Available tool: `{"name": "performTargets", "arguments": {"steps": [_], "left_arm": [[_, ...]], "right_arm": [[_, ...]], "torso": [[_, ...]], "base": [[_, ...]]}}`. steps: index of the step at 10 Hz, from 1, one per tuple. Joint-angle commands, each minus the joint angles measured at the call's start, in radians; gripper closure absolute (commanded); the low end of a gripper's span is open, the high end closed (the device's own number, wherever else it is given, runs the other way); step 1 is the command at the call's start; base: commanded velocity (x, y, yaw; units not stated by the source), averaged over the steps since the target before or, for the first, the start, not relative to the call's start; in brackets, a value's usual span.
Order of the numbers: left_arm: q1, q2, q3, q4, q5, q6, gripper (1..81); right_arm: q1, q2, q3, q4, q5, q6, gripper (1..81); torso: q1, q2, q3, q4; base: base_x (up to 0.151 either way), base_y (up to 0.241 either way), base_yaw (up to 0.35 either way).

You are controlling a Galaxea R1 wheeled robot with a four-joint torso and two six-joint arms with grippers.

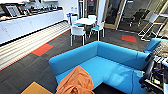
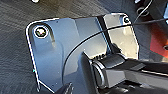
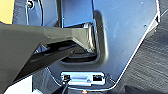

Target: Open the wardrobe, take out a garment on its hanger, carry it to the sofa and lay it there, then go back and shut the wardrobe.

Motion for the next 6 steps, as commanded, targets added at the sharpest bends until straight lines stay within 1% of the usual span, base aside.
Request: {"name": "performTargets", "arguments": {"steps": [1, 6], "left_arm": [[-0.022, -0.017, 0.002, 0.015, 0.029, 0.002, 1.0], [-0.022, -0.015, 0.002, 0.015, 0.029, 0.002, 1.0]], "right_arm": [[0.004, 0.005, 0.004, -0.008, -0.067, -0.002, 1.0], [0.003, 0.006, 0.004, -0.010, -0.067, -0.003, 1.0]], "torso": [[0.000, 0.000, 0.000, 0.000], [0.000, 0.000, 0.000, 0.000]], "base": [[-0.064, 0.000, 0.000], [-0.068, 0.000, 0.000]]}}
